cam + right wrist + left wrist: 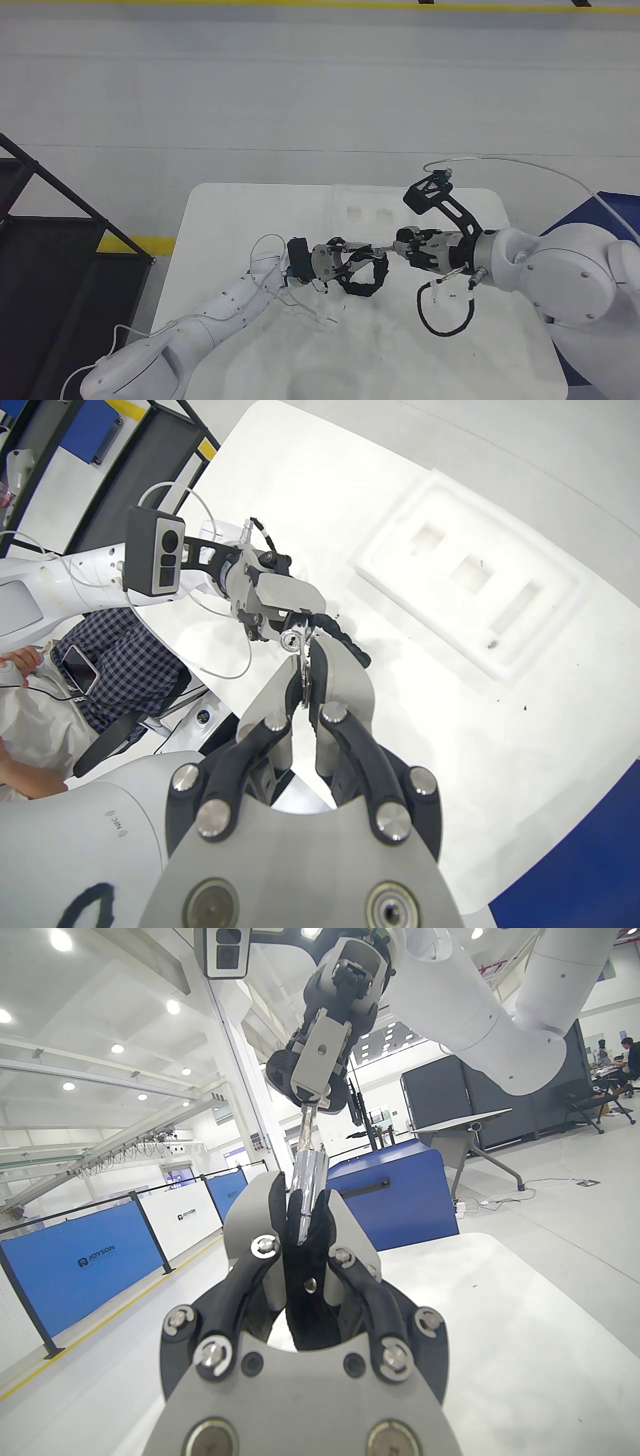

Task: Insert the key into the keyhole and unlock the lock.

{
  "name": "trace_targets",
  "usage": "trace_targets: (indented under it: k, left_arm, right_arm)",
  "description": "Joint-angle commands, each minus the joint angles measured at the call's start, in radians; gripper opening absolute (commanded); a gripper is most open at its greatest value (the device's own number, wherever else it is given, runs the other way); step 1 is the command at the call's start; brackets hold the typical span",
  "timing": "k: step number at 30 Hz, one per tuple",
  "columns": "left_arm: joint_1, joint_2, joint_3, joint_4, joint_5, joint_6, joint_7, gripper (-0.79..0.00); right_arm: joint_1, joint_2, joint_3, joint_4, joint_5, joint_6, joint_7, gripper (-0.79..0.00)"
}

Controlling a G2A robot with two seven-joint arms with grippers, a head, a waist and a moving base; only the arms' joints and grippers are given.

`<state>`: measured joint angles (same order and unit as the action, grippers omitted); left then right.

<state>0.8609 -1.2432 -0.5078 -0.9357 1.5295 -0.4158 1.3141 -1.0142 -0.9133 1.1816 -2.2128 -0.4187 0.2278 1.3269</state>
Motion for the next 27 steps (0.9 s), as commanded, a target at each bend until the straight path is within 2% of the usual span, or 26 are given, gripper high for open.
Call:
trace_targets:
  k: [1, 27]
  left_arm:
    - [0.002, 0.000, -0.007, -0.003, 0.003, 0.000, -0.003, -0.785]
    - [0.031, 0.006, -0.087, -0.043, 0.082, 0.014, -0.010, -0.785]
  right_arm:
    - [0.002, 0.000, -0.004, -0.004, -0.001, 0.004, 0.003, -0.785]
    - [0.018, -0.003, -0.024, 0.000, 0.032, 0.084, -0.020, -0.785]
